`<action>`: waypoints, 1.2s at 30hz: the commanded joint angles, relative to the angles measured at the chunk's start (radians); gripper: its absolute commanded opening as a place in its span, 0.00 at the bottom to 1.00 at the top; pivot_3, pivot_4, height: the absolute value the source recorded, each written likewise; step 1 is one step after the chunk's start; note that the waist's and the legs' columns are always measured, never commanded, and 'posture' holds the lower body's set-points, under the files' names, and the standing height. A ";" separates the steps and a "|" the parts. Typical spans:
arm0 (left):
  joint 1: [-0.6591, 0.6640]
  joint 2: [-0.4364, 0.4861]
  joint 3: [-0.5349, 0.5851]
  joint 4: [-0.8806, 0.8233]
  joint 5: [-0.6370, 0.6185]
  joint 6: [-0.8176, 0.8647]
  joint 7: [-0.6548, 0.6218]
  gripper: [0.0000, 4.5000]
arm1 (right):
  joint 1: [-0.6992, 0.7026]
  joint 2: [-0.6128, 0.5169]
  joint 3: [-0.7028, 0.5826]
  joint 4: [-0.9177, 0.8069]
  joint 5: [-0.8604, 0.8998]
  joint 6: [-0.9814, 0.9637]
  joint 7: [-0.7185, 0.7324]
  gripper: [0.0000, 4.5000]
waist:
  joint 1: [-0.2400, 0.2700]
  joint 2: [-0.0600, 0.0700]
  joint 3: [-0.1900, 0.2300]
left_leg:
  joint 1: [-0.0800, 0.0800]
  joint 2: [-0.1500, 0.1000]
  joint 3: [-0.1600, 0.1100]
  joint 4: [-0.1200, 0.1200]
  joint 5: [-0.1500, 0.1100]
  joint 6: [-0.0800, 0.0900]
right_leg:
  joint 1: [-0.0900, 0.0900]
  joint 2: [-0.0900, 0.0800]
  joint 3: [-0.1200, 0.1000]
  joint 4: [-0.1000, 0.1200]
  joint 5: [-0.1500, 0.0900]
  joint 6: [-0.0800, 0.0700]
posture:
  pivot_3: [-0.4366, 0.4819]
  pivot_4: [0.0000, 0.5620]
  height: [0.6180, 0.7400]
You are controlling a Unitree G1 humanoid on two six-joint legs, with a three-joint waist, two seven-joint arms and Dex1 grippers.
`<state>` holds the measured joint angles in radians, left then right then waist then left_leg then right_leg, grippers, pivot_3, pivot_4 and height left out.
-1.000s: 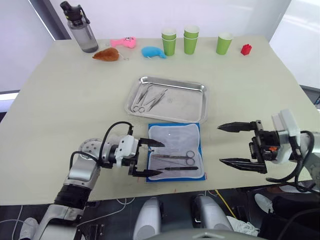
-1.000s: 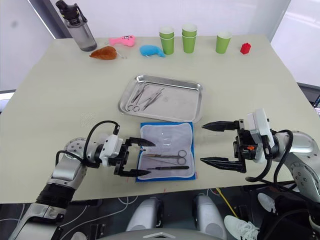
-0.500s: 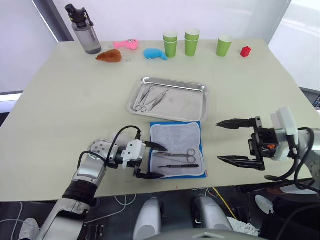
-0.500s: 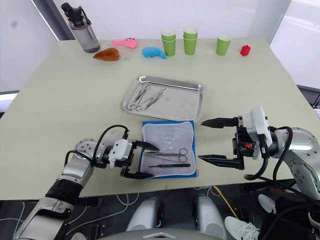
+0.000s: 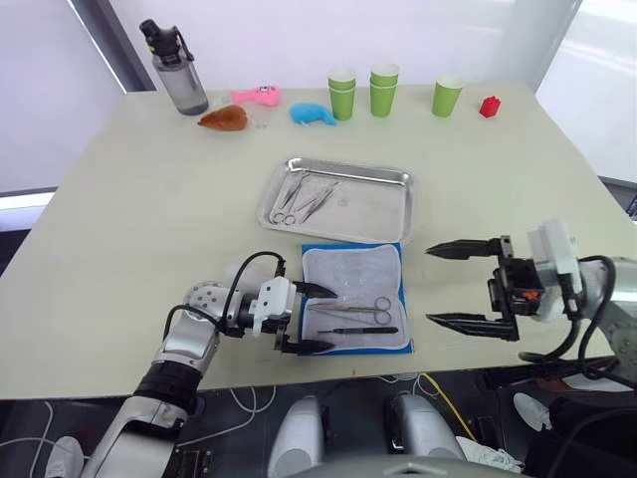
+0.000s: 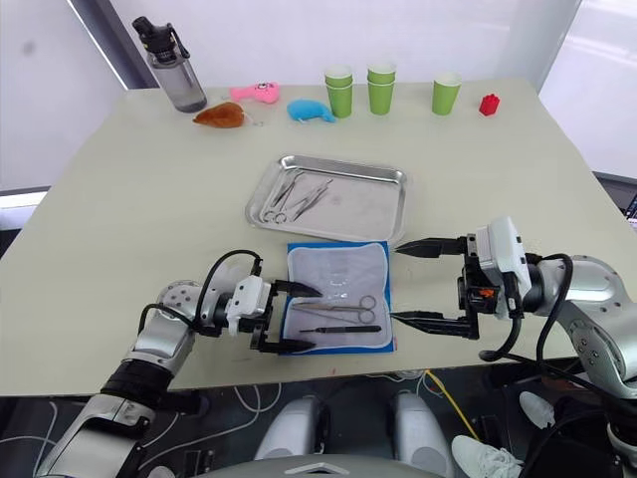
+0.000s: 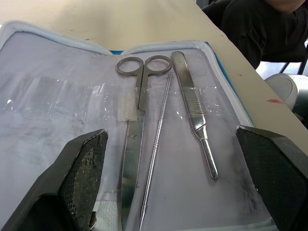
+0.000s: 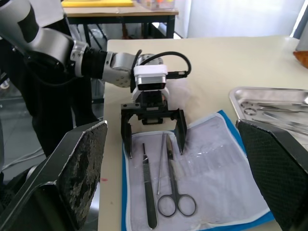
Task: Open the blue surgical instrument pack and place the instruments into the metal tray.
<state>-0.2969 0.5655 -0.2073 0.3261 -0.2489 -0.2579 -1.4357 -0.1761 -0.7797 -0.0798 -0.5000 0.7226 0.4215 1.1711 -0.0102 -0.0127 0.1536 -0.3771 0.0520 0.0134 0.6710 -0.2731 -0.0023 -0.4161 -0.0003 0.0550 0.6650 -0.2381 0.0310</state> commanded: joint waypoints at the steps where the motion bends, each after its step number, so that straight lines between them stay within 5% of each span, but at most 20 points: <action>1: 0.025 0.019 -0.056 0.073 0.083 0.052 0.009 0.99 | -0.016 -0.004 0.008 -0.001 -0.030 -0.038 0.012 1.00 | 0.000 0.001 -0.001 | 0.000 0.000 0.000 0.000 0.000 0.000 | 0.000 0.000 0.000 0.000 0.000 0.000 | 0.48 0.27 0.95; 19: 0.028 0.015 -0.079 0.090 0.093 0.128 0.038 0.99 | -0.074 0.016 0.083 0.030 -0.109 -0.056 -0.012 1.00 | -0.002 0.005 -0.008 | 0.009 0.000 0.001 -0.001 0.000 0.000 | 0.006 0.000 0.002 0.000 -0.002 -0.003 | 0.48 0.27 0.95; 36: 0.038 0.013 -0.095 0.110 0.114 0.109 0.051 0.99 | -0.200 0.150 0.391 0.184 -0.526 -0.057 -0.202 1.00 | -0.001 0.007 -0.012 | 0.009 0.000 0.002 -0.002 0.000 0.000 | 0.006 0.000 0.002 -0.001 -0.003 -0.004 | 0.48 0.27 0.95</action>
<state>-0.3134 0.5701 -0.2377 0.3410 -0.2345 -0.1856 -1.4094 -0.3488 -0.6450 0.3117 -0.3033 0.2095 0.3597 0.9922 -0.0110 -0.0052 0.1414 -0.3680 0.0520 0.0159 0.6689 -0.2732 -0.0022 -0.4099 -0.0002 0.0574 0.6639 -0.2407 0.0275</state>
